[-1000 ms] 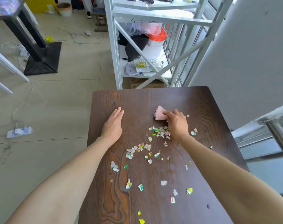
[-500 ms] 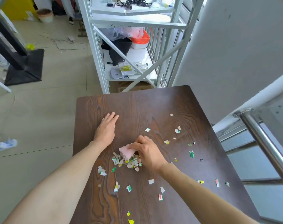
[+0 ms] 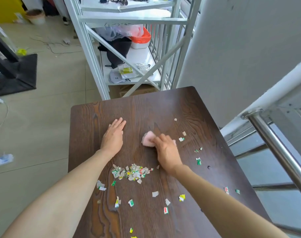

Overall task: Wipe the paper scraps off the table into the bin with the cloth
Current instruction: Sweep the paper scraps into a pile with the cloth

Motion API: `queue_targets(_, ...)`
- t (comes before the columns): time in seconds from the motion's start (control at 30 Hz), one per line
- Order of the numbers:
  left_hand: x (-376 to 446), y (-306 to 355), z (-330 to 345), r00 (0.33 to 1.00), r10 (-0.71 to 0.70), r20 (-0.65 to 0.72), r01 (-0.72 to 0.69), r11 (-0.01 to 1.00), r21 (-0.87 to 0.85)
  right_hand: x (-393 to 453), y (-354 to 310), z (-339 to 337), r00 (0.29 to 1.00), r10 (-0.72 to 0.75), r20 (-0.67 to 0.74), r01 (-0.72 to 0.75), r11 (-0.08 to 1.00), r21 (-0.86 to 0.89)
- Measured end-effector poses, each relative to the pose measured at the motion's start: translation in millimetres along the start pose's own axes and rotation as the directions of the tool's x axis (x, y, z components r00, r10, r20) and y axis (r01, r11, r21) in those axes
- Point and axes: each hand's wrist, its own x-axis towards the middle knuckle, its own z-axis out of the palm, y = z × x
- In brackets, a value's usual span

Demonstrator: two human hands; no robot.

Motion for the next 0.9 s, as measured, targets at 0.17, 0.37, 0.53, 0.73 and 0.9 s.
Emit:
queue_targets(0.17,0,4,-4,1.0,-0.013,0.011,0.013,1.0,0.003,-21,-3,-11,0.968,-0.22,0.124,0.2,0.967,0.155)
queue_targets(0.37,10,23,0,1.0,0.015,0.02,-0.015,1.0,0.002,30,58,-65,0.991,-0.05,-0.125,0.057,0.997,0.052)
queue_targets(0.53,25,64,13,0.996,0.086,0.015,-0.085,0.995,-0.043,70,126,-78,0.967,0.205,-0.153,-0.229,0.96,-0.16)
queue_targets(0.73,31,87,27,0.986,0.166,0.016,-0.166,0.986,-0.017,56,119,-47,0.96,0.263,-0.096,-0.275,0.949,-0.154)
queue_targets(0.9,31,89,32,0.986,0.165,0.028,-0.166,0.986,0.029,25,83,-31,0.985,0.169,-0.024,-0.171,0.982,-0.078)
